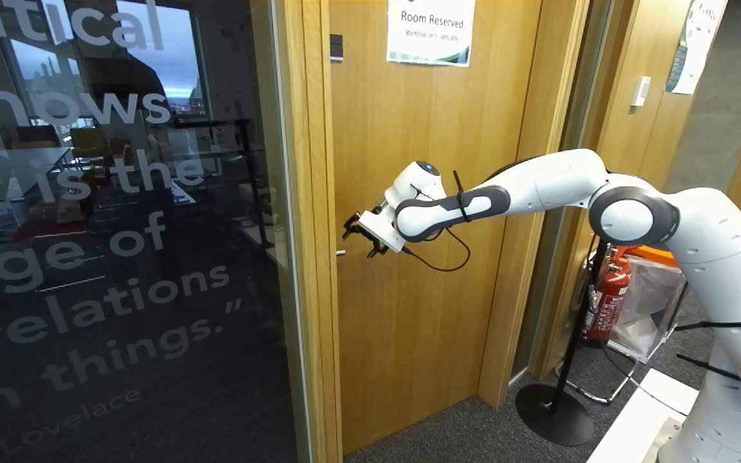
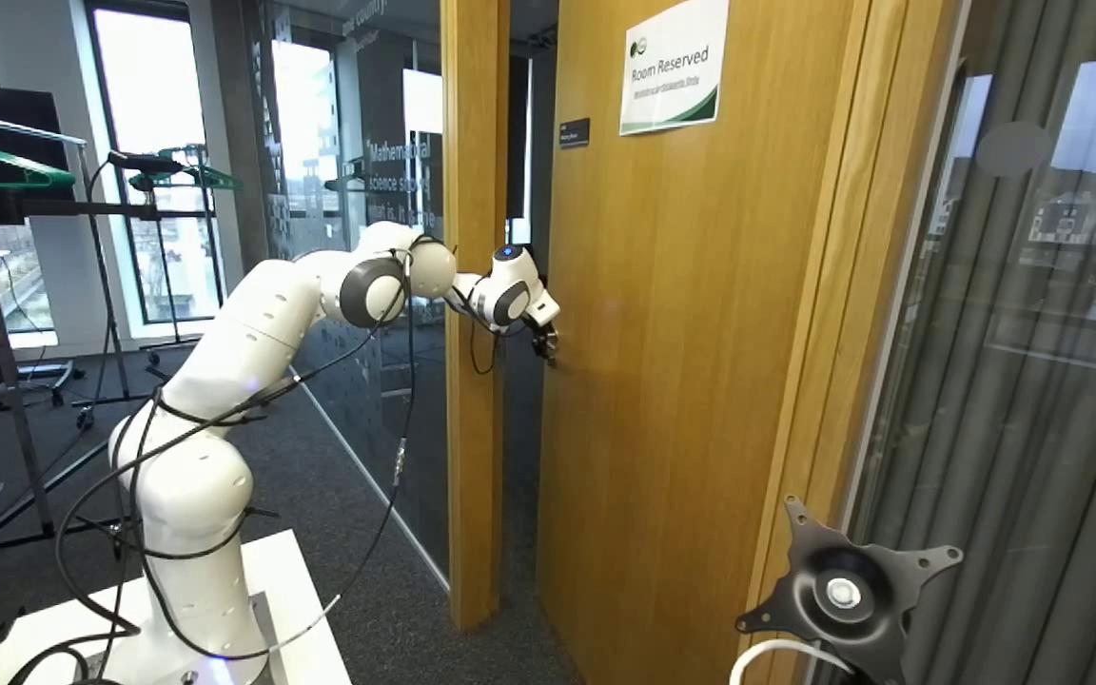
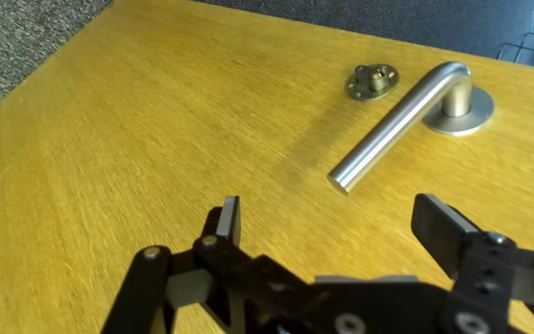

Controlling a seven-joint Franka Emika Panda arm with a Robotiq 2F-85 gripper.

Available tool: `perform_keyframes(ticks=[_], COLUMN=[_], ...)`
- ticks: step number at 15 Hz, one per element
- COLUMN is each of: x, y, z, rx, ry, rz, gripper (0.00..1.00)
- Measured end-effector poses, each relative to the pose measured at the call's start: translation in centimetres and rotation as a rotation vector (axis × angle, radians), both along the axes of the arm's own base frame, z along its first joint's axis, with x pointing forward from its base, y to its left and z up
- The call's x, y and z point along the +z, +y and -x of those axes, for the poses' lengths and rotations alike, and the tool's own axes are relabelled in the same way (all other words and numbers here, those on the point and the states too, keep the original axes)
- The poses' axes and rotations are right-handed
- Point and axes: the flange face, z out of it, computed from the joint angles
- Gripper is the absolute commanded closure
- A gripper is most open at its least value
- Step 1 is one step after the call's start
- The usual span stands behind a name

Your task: Hold the door handle

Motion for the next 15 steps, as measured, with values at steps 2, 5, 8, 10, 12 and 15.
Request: perform_keyframes(ticks=[2, 5, 8, 10, 12, 15], x=[0.8, 1.3, 1.3, 1.5, 2.0, 2.4], y=[-0.4, -0.1, 0.7, 1.5, 2.3, 3.1], z=[-1.1, -2.0, -2.1, -1.8, -1.7, -1.6], rx=[-0.009, -0.011, -0.038, -0.051, -0.066, -0.090], ry=[-0.023, -0.004, 0.103, 0.170, 0.212, 0.251], rz=[-0.002, -0.001, -0.026, -0.050, -0.067, -0.081], gripper=[0.00, 0.00, 0.00, 0.00, 0.00, 0.00])
